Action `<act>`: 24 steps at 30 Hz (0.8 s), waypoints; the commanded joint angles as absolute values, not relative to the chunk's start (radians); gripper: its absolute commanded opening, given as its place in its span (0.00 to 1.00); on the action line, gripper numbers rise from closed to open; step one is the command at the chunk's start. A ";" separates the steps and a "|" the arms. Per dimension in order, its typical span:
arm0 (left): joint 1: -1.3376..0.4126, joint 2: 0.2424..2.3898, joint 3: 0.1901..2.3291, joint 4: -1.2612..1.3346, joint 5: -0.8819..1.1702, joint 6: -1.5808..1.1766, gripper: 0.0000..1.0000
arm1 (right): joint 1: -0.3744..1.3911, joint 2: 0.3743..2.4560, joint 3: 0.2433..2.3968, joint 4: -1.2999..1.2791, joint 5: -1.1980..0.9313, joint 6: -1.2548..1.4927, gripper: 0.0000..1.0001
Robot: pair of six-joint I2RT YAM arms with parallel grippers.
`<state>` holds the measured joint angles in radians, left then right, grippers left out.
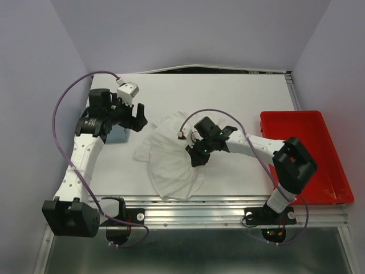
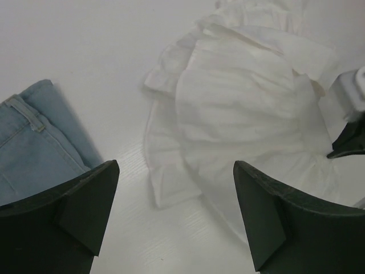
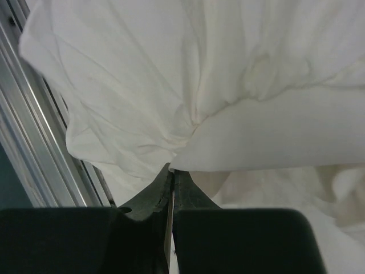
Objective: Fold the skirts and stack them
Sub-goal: Move the skirt to the center of the board
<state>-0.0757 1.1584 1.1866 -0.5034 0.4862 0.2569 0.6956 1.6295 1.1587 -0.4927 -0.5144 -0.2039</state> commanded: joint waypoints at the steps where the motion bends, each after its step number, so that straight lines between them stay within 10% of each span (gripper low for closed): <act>1: -0.067 1.173 1.163 -0.534 0.545 0.340 0.90 | 0.765 1.631 1.108 -0.374 -0.351 -0.265 0.01; 6: -0.084 1.259 1.180 -0.614 0.626 0.451 0.85 | 0.765 1.580 1.042 -0.377 -0.343 -0.301 0.01; 13: -0.166 1.258 1.091 -0.571 0.634 0.482 0.79 | 0.730 1.428 1.038 -0.414 -0.287 -0.203 0.56; 24: -0.411 1.121 1.072 -0.495 0.568 0.659 0.80 | 0.514 1.586 1.074 -0.333 -0.302 -0.253 0.59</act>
<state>-0.3256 1.0821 1.0225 -0.5247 0.5819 0.5655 0.4908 1.4994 1.0588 -0.4187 -0.3214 -0.2329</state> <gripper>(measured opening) 0.804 0.600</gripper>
